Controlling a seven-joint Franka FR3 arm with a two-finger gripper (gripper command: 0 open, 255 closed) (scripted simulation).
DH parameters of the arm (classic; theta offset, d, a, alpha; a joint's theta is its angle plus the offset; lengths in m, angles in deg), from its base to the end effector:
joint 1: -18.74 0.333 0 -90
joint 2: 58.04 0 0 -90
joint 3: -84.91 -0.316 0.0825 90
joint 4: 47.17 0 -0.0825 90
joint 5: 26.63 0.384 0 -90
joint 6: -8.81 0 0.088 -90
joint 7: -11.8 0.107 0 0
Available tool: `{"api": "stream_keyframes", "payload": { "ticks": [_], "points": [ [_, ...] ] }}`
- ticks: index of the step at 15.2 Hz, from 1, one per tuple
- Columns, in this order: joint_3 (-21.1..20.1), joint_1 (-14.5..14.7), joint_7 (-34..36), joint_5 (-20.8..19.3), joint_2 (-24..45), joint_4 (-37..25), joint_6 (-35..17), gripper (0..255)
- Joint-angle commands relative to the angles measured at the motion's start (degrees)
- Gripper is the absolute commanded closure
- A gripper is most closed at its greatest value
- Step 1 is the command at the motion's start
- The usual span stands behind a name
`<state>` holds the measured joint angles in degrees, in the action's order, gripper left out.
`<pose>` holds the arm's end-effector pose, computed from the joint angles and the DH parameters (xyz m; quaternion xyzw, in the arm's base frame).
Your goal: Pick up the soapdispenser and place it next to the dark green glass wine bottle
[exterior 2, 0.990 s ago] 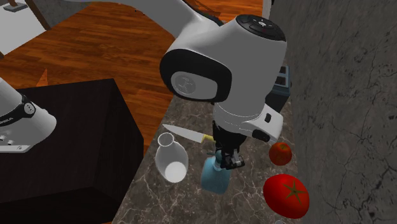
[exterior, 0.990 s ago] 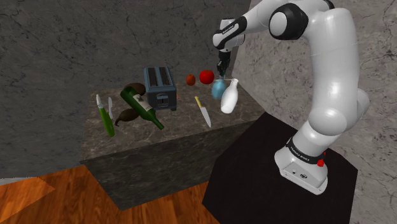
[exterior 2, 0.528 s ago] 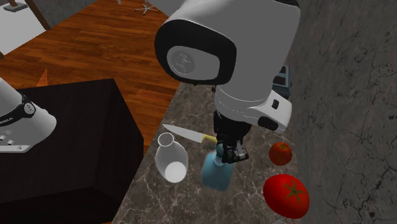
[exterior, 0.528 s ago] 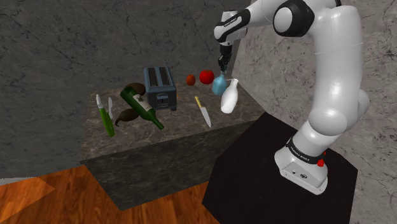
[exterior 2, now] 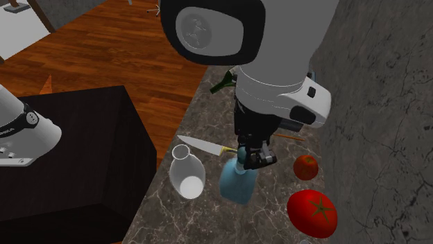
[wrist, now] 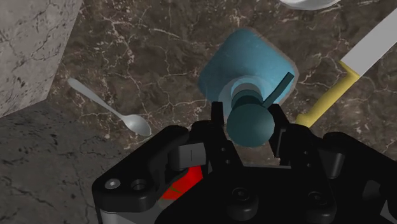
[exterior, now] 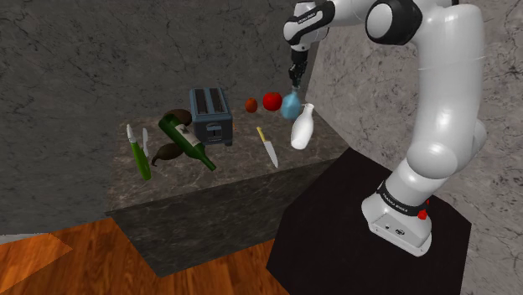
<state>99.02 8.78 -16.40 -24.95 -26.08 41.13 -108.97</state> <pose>0.6440 -0.2584 0.3338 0.9975 0.0461 -0.0349 0.0408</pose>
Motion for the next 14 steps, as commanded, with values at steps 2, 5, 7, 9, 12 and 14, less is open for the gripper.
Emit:
{"api": "stream_keyframes", "payload": {
  "ticks": [2, 5, 7, 9, 12, 14],
  "points": [
    [0.09, 0.06, 0.00, -0.15, -0.73, -1.18, 1.89, 255],
    [0.20, 0.10, -0.04, -0.30, -1.55, -2.26, 3.78, 255],
    [0.27, 0.12, -0.08, -0.40, -2.04, -3.07, 5.06, 255],
    [0.33, 0.12, -0.11, -0.49, -2.49, -3.94, 6.37, 255],
    [0.42, 0.12, -0.18, -0.60, -3.07, -5.38, 8.37, 255],
    [0.47, 0.11, -0.23, -0.67, -3.40, -6.42, 9.74, 255]
  ]
}}
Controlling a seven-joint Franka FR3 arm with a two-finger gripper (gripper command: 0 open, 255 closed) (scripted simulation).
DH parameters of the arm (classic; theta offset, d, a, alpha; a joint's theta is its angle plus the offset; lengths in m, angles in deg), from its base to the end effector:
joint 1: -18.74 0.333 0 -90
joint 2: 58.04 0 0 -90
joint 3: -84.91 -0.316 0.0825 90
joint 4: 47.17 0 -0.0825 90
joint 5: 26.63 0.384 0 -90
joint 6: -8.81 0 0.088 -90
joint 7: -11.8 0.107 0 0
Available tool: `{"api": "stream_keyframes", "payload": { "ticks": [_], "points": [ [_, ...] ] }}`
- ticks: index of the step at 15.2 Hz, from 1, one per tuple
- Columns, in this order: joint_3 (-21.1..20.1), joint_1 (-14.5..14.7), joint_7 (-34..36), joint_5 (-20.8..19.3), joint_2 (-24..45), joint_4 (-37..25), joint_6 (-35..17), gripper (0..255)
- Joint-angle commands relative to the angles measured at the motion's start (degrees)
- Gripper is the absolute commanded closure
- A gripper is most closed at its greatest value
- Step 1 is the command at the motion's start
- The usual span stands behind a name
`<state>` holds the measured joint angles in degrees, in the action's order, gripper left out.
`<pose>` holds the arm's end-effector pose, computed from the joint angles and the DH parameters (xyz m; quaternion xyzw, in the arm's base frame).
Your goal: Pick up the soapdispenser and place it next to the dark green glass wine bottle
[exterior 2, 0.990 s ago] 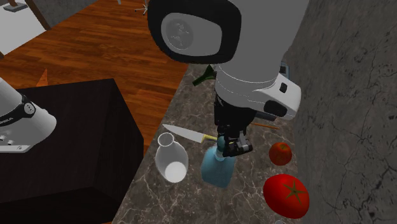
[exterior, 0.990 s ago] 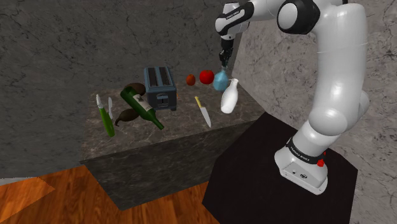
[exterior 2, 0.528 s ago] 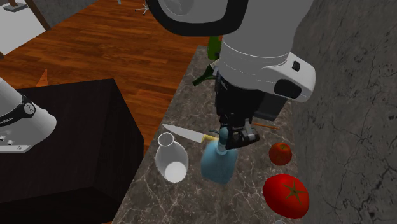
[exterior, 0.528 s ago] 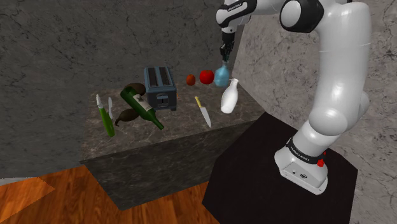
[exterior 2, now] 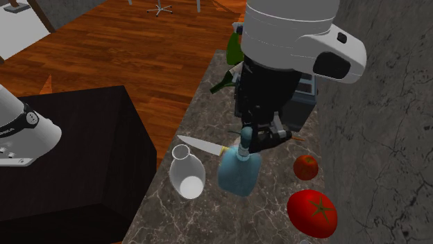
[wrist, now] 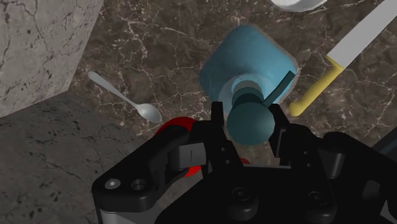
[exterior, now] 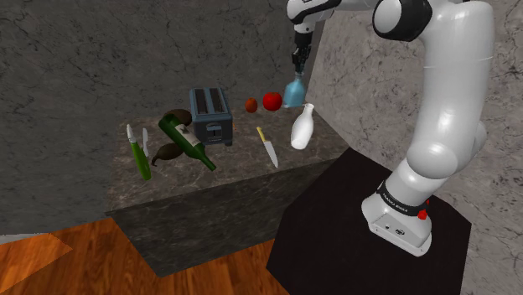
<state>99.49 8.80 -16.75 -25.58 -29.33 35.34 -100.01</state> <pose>0.6443 -0.2595 0.4067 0.9975 0.0462 -0.0350 0.0408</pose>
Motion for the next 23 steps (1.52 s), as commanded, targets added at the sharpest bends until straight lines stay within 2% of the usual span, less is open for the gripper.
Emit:
{"api": "stream_keyframes", "payload": {
  "ticks": [1, 13, 23],
  "points": [
    [0.02, 0.08, 0.09, -0.07, -0.29, -1.18, 1.47, 255],
    [0.22, -0.29, -0.37, -0.17, -0.95, -9.46, 10.34, 255],
    [0.29, -1.11, -0.95, 0.17, 0.57, -19.61, 18.94, 255]
  ]
}}
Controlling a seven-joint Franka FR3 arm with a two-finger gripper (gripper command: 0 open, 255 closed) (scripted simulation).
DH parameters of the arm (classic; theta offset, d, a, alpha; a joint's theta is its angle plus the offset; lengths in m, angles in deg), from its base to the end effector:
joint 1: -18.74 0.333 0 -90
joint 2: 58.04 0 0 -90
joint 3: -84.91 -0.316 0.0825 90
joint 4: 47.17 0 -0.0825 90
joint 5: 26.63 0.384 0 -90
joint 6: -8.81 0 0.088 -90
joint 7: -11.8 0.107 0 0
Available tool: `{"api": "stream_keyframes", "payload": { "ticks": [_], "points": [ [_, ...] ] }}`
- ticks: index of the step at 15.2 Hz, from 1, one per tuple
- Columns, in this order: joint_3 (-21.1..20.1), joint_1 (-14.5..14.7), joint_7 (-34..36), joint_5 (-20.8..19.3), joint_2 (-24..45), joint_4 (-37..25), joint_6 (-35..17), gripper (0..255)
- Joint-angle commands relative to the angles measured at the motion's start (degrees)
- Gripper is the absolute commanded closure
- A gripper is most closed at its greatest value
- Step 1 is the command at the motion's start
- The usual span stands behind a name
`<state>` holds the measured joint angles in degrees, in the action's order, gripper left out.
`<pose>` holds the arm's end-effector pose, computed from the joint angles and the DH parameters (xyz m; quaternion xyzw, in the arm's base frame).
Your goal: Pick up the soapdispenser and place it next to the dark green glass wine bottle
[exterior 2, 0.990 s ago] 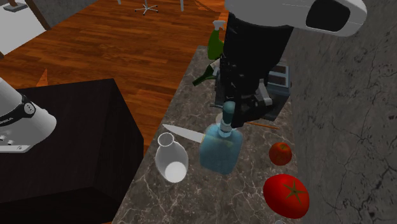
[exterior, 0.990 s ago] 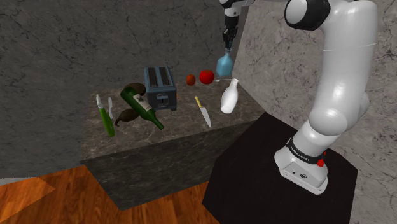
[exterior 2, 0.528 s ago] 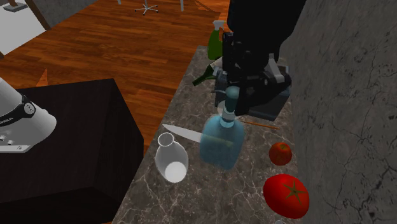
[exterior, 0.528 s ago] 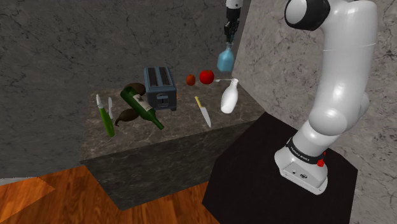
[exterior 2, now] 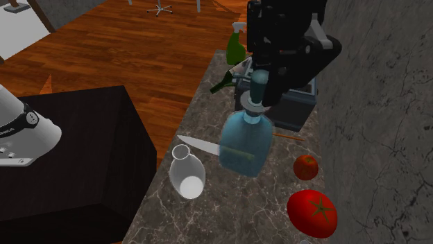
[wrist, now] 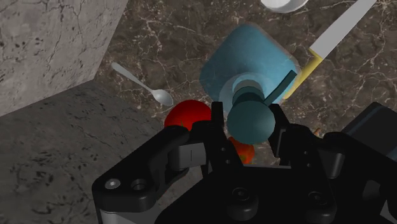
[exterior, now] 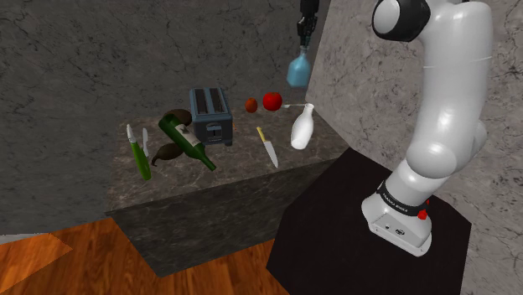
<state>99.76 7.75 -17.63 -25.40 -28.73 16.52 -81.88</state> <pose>0.6461 -0.2582 0.5282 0.9975 0.0461 -0.0350 0.0408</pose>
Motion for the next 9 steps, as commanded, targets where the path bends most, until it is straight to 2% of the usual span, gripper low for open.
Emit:
{"api": "stream_keyframes", "payload": {
  "ticks": [1, 5, 9],
  "points": [
    [0.03, -0.11, -0.10, 0.01, 0.06, -1.27, 1.19, 255],
    [-0.70, 4.57, 4.52, -1.79, -7.12, 9.47, -2.11, 255],
    [-1.96, 8.57, 9.48, -3.24, -12.64, 17.19, -4.03, 255]
  ]
}}
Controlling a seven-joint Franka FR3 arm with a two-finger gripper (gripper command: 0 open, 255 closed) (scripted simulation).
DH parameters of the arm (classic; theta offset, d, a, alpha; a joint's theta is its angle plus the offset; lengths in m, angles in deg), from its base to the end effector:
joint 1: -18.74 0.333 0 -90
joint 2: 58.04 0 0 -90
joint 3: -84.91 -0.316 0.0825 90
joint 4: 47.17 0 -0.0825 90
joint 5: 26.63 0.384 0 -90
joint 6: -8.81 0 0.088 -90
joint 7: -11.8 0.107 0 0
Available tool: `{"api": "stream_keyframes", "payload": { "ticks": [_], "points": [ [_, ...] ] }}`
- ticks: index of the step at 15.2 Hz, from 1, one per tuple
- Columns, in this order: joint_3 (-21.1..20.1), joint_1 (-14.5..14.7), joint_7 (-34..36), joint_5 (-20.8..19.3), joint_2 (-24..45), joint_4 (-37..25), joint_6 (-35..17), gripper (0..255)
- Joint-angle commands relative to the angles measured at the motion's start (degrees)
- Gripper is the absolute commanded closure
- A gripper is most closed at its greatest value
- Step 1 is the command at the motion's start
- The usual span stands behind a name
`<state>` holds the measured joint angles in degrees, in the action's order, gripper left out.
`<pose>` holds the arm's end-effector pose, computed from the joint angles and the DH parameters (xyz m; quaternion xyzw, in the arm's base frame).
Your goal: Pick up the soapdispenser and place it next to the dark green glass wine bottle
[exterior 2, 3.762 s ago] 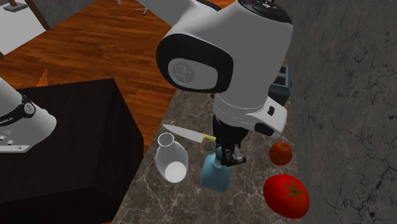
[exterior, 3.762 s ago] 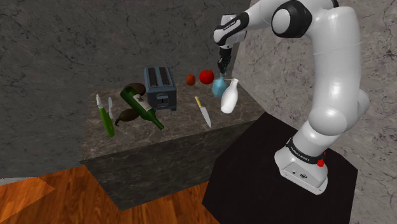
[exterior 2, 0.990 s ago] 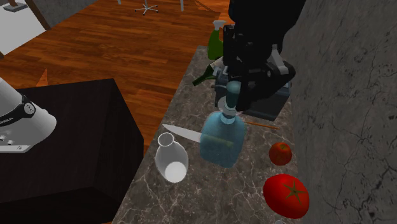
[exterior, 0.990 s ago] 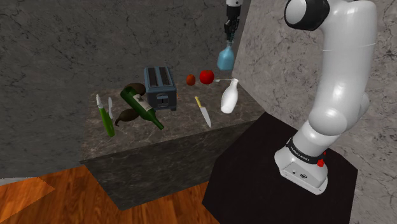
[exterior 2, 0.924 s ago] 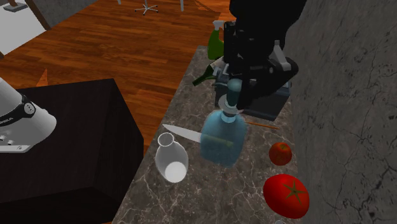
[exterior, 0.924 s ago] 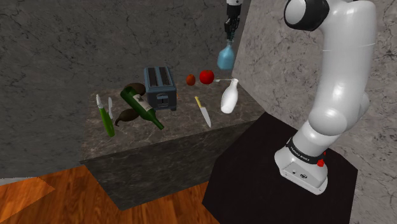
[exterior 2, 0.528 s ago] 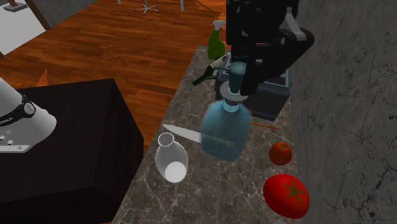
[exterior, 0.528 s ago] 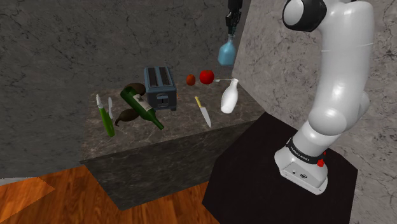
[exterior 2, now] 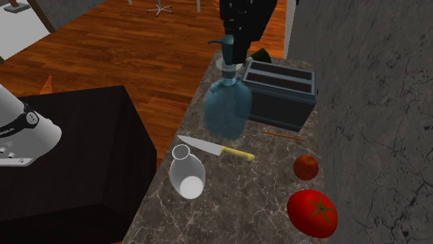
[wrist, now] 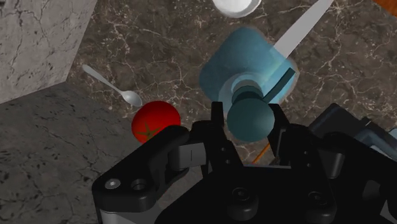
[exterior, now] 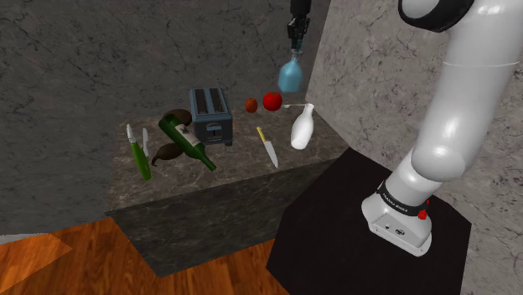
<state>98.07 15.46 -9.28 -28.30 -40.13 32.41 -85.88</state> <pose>0.6268 -0.1660 0.5336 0.9975 0.0466 -0.0352 0.0404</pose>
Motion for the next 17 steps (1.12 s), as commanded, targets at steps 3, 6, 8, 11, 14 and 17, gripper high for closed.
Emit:
{"api": "stream_keyframes", "payload": {
  "ticks": [3, 6, 8, 11, 14, 17],
  "points": [
    [-1.51, 3.54, 4.98, -1.17, -4.59, 5.76, -0.92, 255],
    [-2.93, 6.03, 8.89, -1.79, -7.35, 9.33, -1.45, 255],
    [-3.96, 7.62, 11.51, -2.07, -8.89, 11.26, -1.67, 255],
    [-5.60, 9.90, 15.46, -2.33, -10.75, 13.56, -1.81, 255],
    [-7.35, 12.10, 19.40, -2.42, -12.10, 15.17, -1.77, 255],
    [-9.11, 14.28, 23.33, -2.36, -12.93, 16.12, -1.60, 255]
  ]
}}
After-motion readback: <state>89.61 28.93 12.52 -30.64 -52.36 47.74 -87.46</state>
